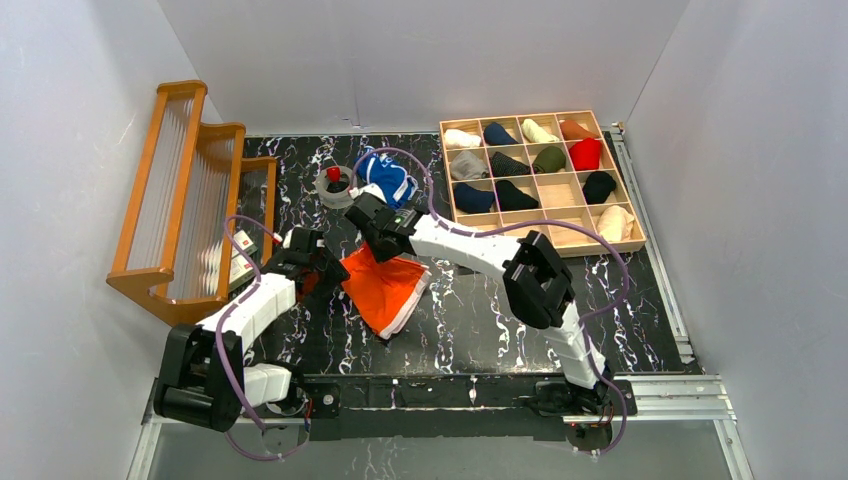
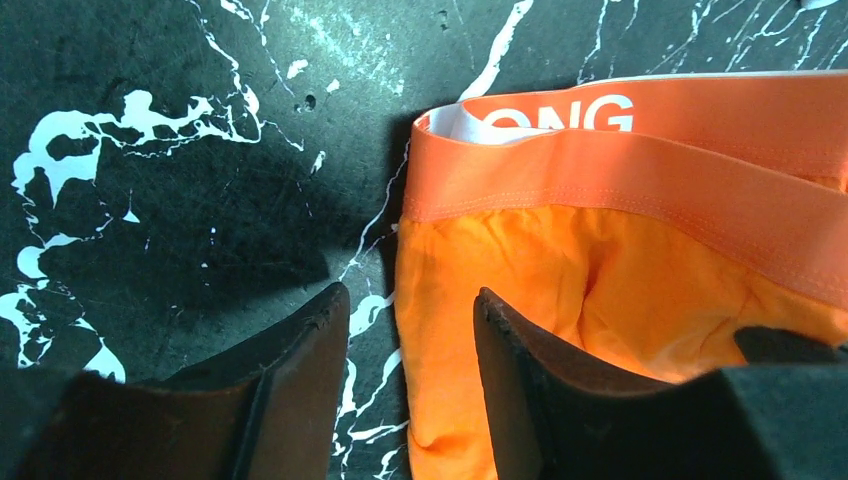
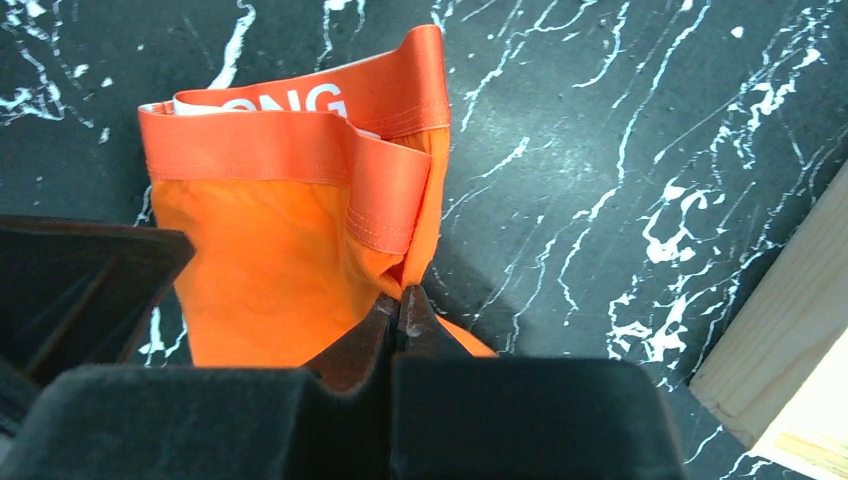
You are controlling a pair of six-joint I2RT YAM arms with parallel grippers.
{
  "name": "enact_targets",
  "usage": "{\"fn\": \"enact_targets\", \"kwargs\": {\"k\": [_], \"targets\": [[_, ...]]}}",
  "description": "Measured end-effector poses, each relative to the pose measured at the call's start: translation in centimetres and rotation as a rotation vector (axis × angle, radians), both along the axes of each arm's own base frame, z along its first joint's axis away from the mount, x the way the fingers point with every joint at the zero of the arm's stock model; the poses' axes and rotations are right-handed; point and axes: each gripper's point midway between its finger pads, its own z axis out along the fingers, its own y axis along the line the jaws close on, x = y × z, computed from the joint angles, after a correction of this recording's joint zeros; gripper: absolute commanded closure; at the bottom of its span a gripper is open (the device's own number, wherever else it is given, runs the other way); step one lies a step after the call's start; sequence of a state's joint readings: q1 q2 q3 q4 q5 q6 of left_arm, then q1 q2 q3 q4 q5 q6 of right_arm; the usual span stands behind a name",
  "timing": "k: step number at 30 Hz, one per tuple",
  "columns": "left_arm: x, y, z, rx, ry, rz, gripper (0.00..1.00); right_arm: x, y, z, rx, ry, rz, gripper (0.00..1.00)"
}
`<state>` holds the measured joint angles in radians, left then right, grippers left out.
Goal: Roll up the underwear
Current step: Fold the underwear at the center of the board.
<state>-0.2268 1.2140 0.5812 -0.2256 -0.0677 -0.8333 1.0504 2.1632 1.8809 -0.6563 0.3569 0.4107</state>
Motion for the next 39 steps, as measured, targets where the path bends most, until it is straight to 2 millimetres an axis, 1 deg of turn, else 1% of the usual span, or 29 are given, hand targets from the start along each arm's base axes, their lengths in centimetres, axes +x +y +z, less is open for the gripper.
{"fn": "enact_targets", "kwargs": {"k": [5,8,11,17,22,25,28,32,39], "targets": [[-0.3,0.1,-0.8,-0.003,0.01,0.011,0.59,-1.1,1.1,0.0,0.003,0.029,0.013,0.99],[-0.2,0.1,-1.0,-0.009,0.004,0.019,0.61,-1.8,1.6,-0.8,-0.006,0.057,0.022,0.99],[0.1,0.1,-1.1,-0.016,-0.006,0.027,0.67,-2.6,1.9,-1.7,-0.02,0.089,0.035,0.99],[-0.3,0.3,-1.5,-0.023,0.002,0.053,0.68,-4.1,2.7,-2.7,-0.002,0.167,0.054,0.99],[-0.5,0.3,-1.4,-0.031,-0.002,0.066,0.73,-4.7,3.7,-2.5,0.03,0.199,0.072,0.99],[-0.5,0.2,-1.7,-0.038,-0.001,0.067,0.75,-5.4,4.6,-1.9,0.072,0.233,0.091,0.99],[-0.4,0.1,-1.8,-0.048,-0.005,0.069,0.78,-6.0,5.3,-1.9,0.102,0.27,0.1,0.99],[-0.4,0.0,-1.9,-0.06,-0.014,0.075,0.81,-6.0,6.1,-2.5,0.115,0.29,0.097,0.99],[-0.5,-0.2,-1.9,-0.084,-0.032,0.091,0.8,-6.6,6.8,-3.7,0.142,0.337,0.077,0.97]]}}
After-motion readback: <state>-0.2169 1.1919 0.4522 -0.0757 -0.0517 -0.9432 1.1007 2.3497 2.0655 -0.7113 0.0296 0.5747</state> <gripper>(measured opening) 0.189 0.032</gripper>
